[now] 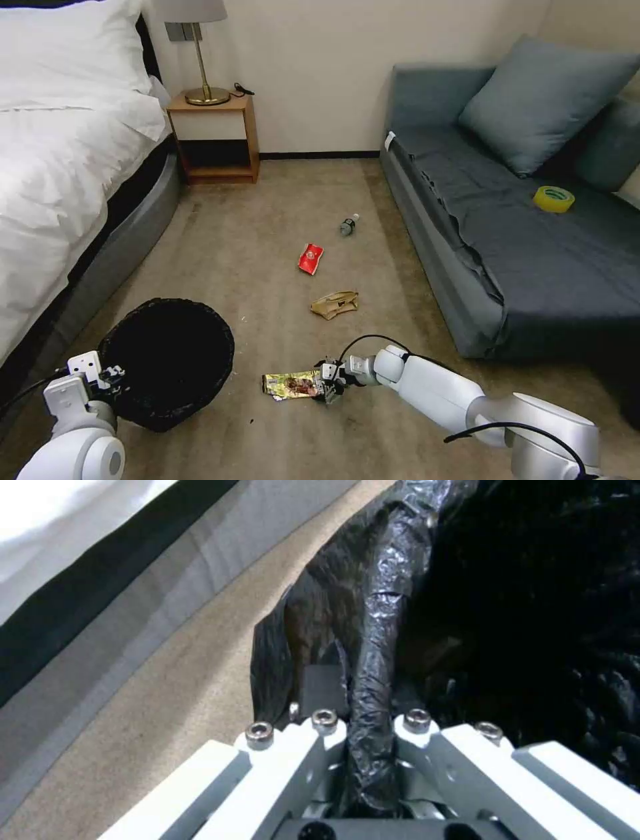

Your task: Pick up the trash bin, then pick up the garbage on the floor and place it into the trash bin.

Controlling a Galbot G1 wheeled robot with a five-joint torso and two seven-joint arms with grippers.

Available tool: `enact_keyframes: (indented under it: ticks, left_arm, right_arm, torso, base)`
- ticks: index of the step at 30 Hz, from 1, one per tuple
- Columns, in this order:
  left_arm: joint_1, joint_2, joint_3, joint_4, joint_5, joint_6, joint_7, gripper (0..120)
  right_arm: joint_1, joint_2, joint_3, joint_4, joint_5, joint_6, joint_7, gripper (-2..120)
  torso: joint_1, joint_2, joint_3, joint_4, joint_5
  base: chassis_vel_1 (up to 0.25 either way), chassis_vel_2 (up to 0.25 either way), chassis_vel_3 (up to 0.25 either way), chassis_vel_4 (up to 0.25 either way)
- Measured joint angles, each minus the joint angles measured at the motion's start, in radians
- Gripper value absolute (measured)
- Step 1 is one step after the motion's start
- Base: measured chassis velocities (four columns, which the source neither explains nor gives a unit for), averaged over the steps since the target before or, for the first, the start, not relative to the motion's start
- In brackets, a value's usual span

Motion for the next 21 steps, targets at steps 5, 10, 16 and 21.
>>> enact_keyframes:
  ticks: [5, 10, 16, 21]
  left_arm:
    - [0.0, 0.0, 0.0, 0.0, 0.0, -0.001, 0.0, 2]
    - [0.004, -0.001, -0.002, -0.001, 0.001, -0.005, 0.0, 2]
    - [0.006, -0.001, -0.004, -0.001, 0.002, -0.01, 0.0, 2]
    - [0.006, -0.003, -0.001, 0.003, 0.006, -0.014, 0.0, 2]
  right_arm:
    - [-0.002, 0.0, 0.001, 0.0, -0.001, 0.004, -0.001, 73]
    - [-0.008, 0.003, 0.002, 0.003, -0.005, 0.012, -0.003, 48]
    - [-0.017, -0.003, 0.006, 0.014, -0.01, 0.02, -0.004, 28]
    - [-0.021, -0.024, 0.009, 0.042, -0.002, 0.019, -0.001, 5]
  torso:
    - [0.0, 0.0, 0.0, -0.0001, 0.0]
    - [0.0, 0.0, 0.0, 0.0002, 0.0004]
    - [0.0, 0.0, 0.0, 0.0005, 0.0007]
    - [0.0, 0.0, 0.0, 0.0004, 0.0005]
  base:
    - [0.0, 0.0, 0.0, 0.0]
    - [0.0, 0.0, 0.0, 0.0]
    - [0.0, 0.0, 0.0, 0.0]
    - [0.0, 0.0, 0.0, 0.0]
